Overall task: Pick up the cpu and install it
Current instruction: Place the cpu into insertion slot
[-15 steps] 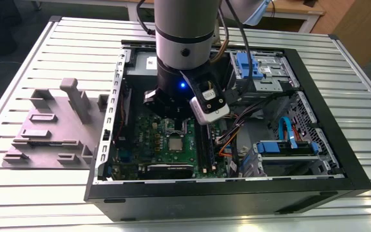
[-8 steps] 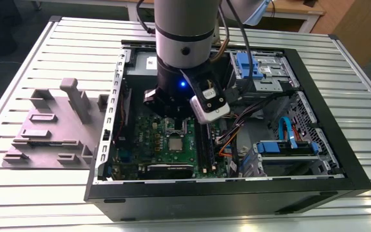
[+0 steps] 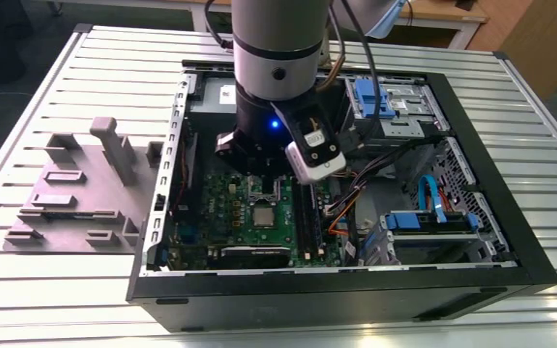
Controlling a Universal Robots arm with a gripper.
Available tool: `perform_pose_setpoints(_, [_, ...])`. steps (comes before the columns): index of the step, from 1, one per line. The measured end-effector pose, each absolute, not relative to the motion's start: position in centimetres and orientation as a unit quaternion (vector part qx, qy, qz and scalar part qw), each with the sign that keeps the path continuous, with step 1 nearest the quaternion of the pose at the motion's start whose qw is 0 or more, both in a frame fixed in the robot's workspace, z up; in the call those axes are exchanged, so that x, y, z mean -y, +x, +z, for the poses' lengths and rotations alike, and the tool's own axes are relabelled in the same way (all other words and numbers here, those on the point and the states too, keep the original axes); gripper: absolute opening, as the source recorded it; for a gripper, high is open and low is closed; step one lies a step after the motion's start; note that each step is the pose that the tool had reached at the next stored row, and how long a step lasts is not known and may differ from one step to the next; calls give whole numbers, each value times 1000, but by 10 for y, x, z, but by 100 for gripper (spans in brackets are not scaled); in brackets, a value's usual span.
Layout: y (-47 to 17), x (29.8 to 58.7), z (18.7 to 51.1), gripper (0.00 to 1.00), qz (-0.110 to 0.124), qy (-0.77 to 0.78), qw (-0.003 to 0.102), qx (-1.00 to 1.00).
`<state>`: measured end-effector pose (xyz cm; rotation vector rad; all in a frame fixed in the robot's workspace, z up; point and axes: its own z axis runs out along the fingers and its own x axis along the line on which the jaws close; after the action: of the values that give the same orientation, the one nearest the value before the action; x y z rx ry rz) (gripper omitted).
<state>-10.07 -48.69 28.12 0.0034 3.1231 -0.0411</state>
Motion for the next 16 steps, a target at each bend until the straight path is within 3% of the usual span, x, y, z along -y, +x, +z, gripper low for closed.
perform_pose_setpoints(16, [-101, 487, 286, 10, -13, 1, 9, -1000])
